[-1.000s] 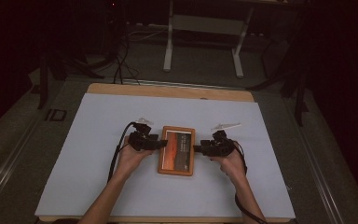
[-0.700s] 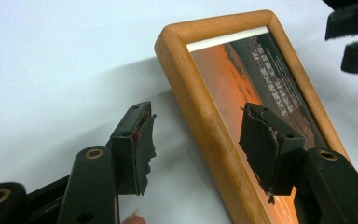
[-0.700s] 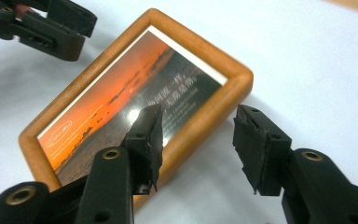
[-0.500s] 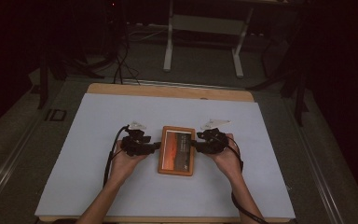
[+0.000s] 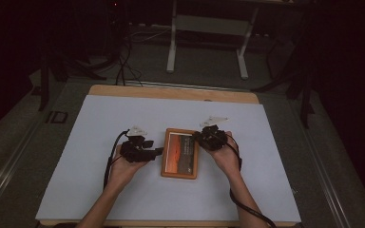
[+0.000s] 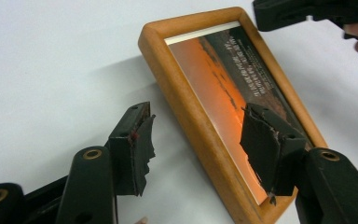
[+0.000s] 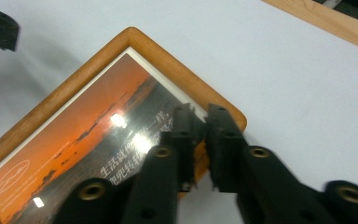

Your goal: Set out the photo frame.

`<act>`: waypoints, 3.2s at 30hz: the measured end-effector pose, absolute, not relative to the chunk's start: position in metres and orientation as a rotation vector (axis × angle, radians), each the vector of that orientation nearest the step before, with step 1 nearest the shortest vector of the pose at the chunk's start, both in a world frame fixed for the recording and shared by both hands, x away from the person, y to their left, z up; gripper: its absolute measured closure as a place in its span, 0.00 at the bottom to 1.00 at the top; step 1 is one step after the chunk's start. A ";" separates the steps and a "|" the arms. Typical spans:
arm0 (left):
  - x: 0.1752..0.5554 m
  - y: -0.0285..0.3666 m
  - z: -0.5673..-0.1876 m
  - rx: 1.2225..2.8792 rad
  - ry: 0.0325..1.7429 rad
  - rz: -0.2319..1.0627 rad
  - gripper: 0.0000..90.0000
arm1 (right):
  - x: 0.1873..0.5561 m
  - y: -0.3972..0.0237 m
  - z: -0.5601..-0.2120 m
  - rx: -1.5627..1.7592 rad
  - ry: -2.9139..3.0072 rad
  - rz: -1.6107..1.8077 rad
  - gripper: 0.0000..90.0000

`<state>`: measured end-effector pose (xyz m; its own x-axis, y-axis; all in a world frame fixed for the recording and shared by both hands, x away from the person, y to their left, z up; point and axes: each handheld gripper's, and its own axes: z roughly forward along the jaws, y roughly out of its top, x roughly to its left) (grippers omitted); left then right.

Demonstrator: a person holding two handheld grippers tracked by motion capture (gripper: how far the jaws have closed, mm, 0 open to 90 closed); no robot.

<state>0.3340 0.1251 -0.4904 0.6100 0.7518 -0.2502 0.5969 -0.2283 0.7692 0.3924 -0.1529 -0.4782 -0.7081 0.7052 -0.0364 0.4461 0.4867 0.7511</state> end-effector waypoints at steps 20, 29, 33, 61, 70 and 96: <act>0.313 0.120 -0.464 1.915 1.016 0.387 0.50 | 0.403 -0.138 -0.486 0.953 2.380 0.975 1.00; 0.310 0.118 -0.461 1.880 0.998 0.367 0.48 | 0.408 -0.145 -0.489 0.997 2.379 0.971 1.00; 0.311 0.118 -0.461 1.867 1.005 0.346 0.48 | 0.410 -0.149 -0.491 1.021 2.388 0.975 1.00; 0.313 0.098 -0.477 1.905 0.997 0.210 0.40 | 0.422 -0.163 -0.507 1.201 2.405 0.933 1.00; 0.315 0.091 -0.486 1.924 1.026 0.136 0.36 | 0.420 -0.164 -0.508 1.204 2.391 0.947 1.00; 0.316 0.054 -0.513 1.912 1.074 0.021 0.46 | 0.419 -0.164 -0.509 1.204 2.375 0.956 1.00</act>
